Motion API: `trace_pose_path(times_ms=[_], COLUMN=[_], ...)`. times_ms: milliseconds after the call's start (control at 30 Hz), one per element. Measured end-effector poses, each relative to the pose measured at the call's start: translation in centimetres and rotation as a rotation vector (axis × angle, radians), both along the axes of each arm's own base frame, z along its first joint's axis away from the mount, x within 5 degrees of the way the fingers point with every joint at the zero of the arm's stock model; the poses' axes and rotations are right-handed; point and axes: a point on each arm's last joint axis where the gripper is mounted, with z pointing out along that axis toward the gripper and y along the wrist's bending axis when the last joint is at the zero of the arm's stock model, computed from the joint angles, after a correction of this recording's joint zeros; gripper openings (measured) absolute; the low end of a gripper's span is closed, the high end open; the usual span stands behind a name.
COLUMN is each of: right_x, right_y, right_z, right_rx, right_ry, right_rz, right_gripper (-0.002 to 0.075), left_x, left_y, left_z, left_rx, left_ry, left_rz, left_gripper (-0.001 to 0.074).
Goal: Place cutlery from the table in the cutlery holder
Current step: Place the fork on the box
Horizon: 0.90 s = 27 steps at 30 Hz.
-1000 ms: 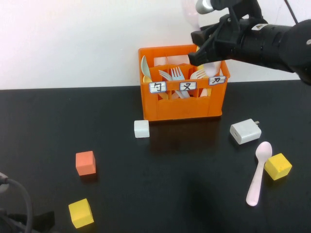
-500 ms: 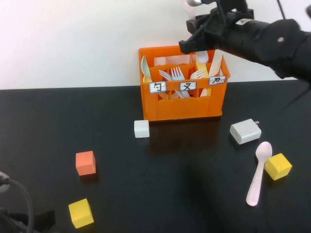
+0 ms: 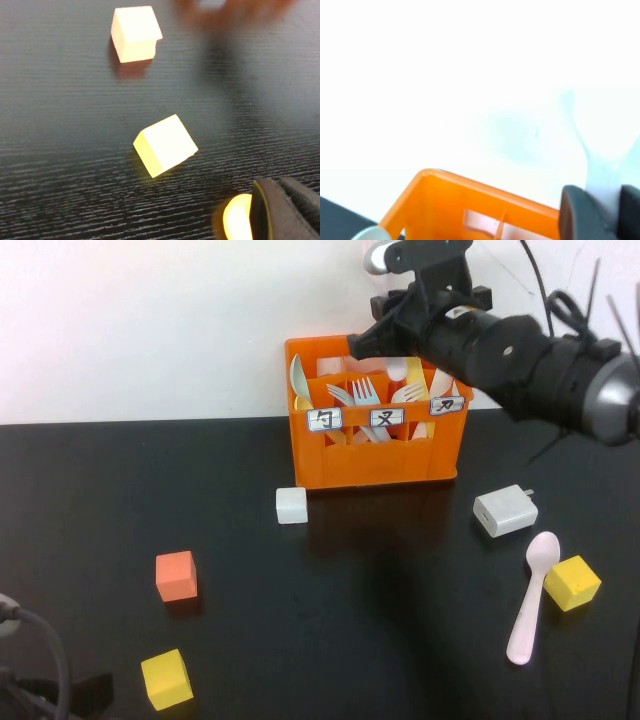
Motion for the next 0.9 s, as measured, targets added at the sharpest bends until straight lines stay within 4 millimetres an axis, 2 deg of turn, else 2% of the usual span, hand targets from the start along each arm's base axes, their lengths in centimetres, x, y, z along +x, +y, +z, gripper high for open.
trace_pose_path(times_ms=[500, 667, 900], right_x=[-0.3, 0.0, -0.1], right_y=[2.4, 2.6, 2.8], right_z=[-1.9, -3.1, -3.1], right_rx=[-0.017, -0.019, -0.058], right_ry=[-0.041, -0.021, -0.026], right_rz=[0.002, 0.006, 0.04], right_gripper=[0.0131, 0.0131, 0.0134], left_x=[0.0, 0.0, 0.0], left_y=[0.0, 0.0, 0.0], left_z=[0.0, 0.0, 0.0], left_rx=[0.002, 0.007, 0.007], left_ry=[-0.004, -0.006, -0.008], left_rz=[-0.001, -0.003, -0.005], left_gripper=[-0.0001, -0.0001, -0.0001])
